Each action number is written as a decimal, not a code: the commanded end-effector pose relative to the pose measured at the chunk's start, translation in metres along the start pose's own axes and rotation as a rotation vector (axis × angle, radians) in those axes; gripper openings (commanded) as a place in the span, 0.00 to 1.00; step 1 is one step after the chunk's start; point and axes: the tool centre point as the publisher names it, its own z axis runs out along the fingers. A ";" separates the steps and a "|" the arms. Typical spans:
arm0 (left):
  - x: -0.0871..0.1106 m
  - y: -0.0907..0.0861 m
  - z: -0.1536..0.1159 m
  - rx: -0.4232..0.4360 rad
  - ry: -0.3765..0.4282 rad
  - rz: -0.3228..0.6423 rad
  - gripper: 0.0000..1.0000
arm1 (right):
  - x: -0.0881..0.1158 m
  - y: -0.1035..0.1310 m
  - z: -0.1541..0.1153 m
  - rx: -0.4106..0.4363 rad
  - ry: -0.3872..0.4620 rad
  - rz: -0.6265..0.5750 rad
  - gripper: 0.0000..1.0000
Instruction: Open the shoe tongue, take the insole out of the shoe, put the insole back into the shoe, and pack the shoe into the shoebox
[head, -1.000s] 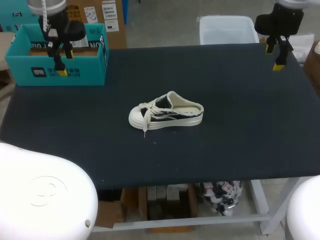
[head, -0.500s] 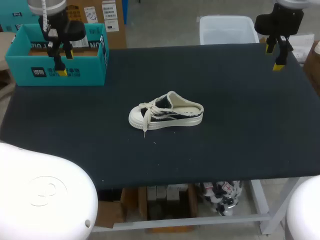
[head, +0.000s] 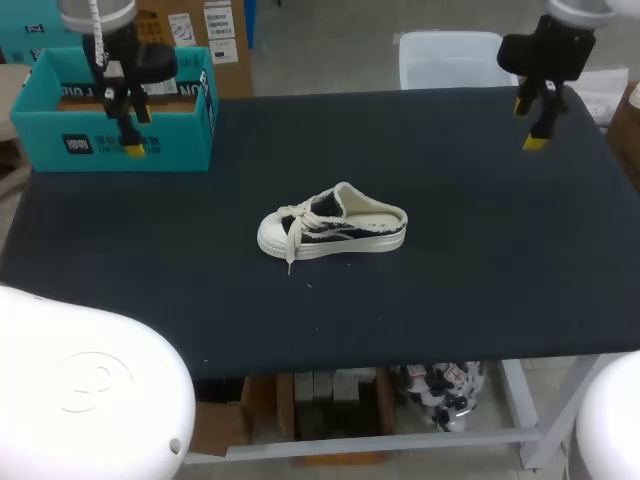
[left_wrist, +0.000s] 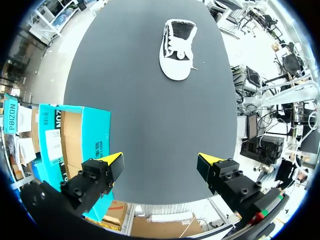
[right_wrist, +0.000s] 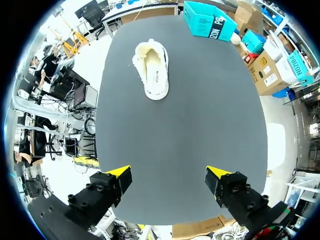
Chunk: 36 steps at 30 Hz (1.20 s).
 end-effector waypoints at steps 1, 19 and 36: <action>0.012 -0.014 -0.003 -0.024 -0.002 -0.054 1.00 | 0.011 0.002 0.011 -0.061 -0.022 0.028 1.00; 0.034 -0.047 -0.003 -0.056 0.153 -0.480 1.00 | 0.031 0.070 0.070 -0.271 0.012 -0.045 1.00; 0.036 -0.057 0.005 -0.110 0.158 -0.604 1.00 | 0.040 0.098 0.089 -0.360 0.036 -0.048 1.00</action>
